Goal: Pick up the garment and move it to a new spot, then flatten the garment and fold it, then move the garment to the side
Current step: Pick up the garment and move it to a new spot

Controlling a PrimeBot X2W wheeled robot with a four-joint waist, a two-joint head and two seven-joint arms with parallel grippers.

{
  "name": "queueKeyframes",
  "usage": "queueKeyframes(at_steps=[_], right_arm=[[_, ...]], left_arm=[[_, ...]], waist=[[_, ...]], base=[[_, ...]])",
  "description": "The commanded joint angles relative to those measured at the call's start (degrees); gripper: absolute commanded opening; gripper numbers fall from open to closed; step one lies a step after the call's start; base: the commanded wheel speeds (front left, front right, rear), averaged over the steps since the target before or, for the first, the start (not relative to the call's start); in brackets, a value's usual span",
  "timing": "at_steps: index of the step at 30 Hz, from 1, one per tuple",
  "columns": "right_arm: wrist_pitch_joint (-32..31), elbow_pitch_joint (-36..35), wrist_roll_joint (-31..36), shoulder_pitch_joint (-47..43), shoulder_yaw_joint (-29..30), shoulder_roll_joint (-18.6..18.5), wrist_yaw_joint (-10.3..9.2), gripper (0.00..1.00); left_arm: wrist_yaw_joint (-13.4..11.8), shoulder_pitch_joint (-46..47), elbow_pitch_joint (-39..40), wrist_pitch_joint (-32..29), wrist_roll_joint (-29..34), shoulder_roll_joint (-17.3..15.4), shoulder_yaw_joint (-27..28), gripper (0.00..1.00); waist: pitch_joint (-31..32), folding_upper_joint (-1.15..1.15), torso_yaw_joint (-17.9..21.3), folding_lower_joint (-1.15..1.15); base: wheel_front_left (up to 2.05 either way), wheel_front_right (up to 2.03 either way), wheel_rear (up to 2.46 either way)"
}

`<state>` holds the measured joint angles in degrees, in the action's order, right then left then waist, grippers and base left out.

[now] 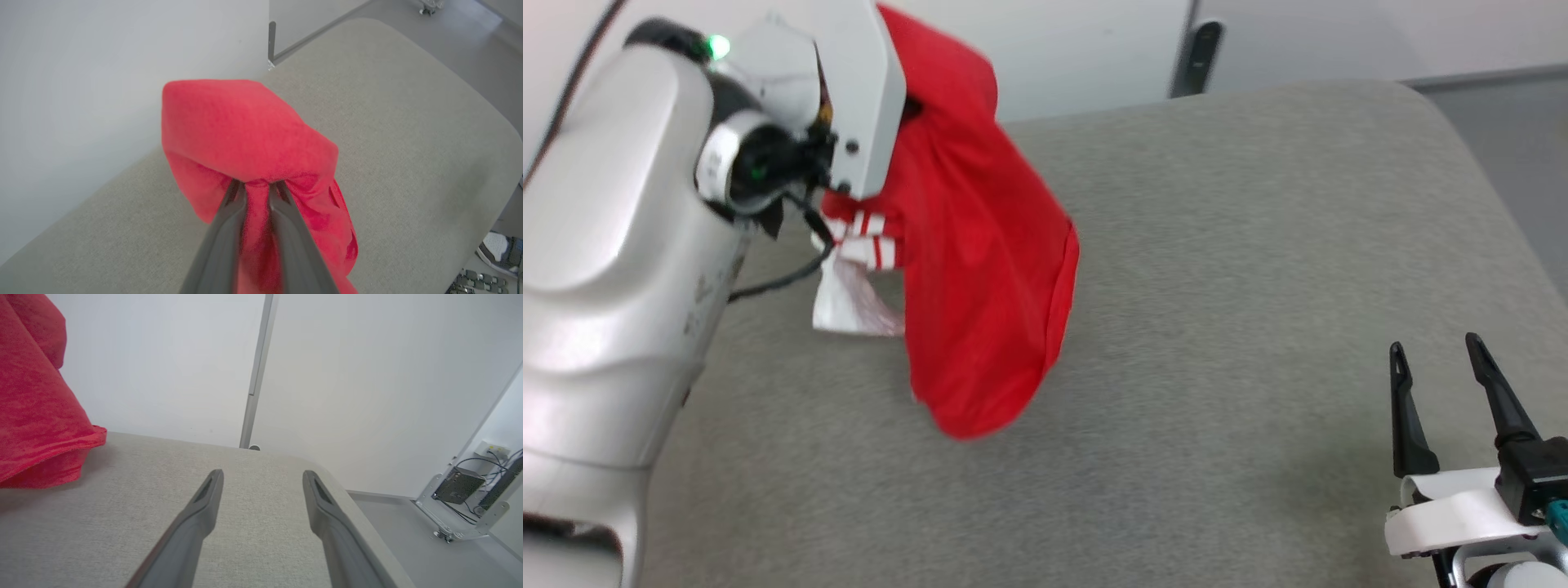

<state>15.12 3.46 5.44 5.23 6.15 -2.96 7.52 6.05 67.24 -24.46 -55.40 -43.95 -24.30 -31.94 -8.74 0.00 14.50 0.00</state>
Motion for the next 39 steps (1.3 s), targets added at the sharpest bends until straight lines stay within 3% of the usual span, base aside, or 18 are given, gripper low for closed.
queueKeyframes(at_steps=[1,9,11,18,21,23,24,25,26,31,39], right_arm=[[0.05,-0.15,-0.47,-0.59,0.23,0.15,-0.06,1.0],[0.05,-0.12,-1.97,0.39,-1.3,0.16,-0.06,1.0],[0.05,0.09,-2.3,0.82,-1.86,0.14,-0.06,1.0],[0.05,1.05,-3.26,2.37,-3.54,0.14,-0.06,1.0],[0.05,1.44,-3.66,3.0,-4.17,0.14,-0.06,1.0],[0.05,1.73,-3.99,3.32,-4.46,0.13,-0.06,1.0],[0.05,1.89,-3.97,3.44,-4.59,0.14,-0.06,1.0],[0.05,2.13,-3.87,3.51,-4.6,0.13,-0.06,1.0],[0.05,2.33,-3.82,3.56,-4.6,0.13,-0.06,1.0],[0.05,2.86,-2.74,2.87,-4.05,0.14,-0.06,1.0],[0.06,2.5,-1.6,1.28,-3.76,0.13,-0.06,1.0]], left_arm=[[-0.46,-1.1,0.34,-0.22,-0.13,-0.57,-0.18,0.0],[-1.83,-8.8,2.41,-2.9,-0.69,-2.44,-2.28,0.0],[-2.44,-11.07,2.01,-3.35,-0.35,-2.48,-3.22,0.07],[-4.38,-16.07,-2.26,-5.07,0.18,-1.67,-5.94,0.12],[-4.85,-16.12,-4.37,-5.93,0.76,-1.17,-7.05,0.2],[-4.77,-15.82,-5.84,-6.74,1.11,-0.61,-7.95,0.32],[-4.63,-15.36,-6.25,-6.86,1.16,-0.44,-8.06,0.43],[-4.48,-14.69,-6.53,-6.61,1.35,-0.29,-8.15,0.65],[-4.6,-14.24,-6.85,-6.48,1.22,-0.07,-7.96,1.0],[-4.16,-11.93,-6.82,-8.18,-0.02,0.29,-7.39,1.0],[-1.85,-10.19,-2.0,-2.33,0.37,-1.94,-5.63,1.0]], waist=[[0.02,0.0,4.47,0.0],[-2.38,0.0,7.5,0.0],[-2.84,0.0,7.79,0.0],[-4.15,0.0,8.54,0.0],[-4.52,0.0,8.6,0.0],[-4.55,0.0,8.44,0.0],[-4.46,0.0,8.32,0.0],[-4.31,0.0,8.15,0.0],[-4.07,0.0,7.93,0.0],[-2.4,0.0,6.04,0.0],[0.66,0.0,1.7,0.0]], base=[[0.0,0.0,0.0],[0.0,0.0,0.0],[0.0,0.0,0.0],[0.0,0.0,0.0],[0.0,0.0,0.0],[0.0,0.0,0.0],[0.0,0.0,0.0],[0.0,0.0,0.0],[0.0,0.0,0.0],[0.0,0.0,0.0],[0.0,0.0,0.0]])
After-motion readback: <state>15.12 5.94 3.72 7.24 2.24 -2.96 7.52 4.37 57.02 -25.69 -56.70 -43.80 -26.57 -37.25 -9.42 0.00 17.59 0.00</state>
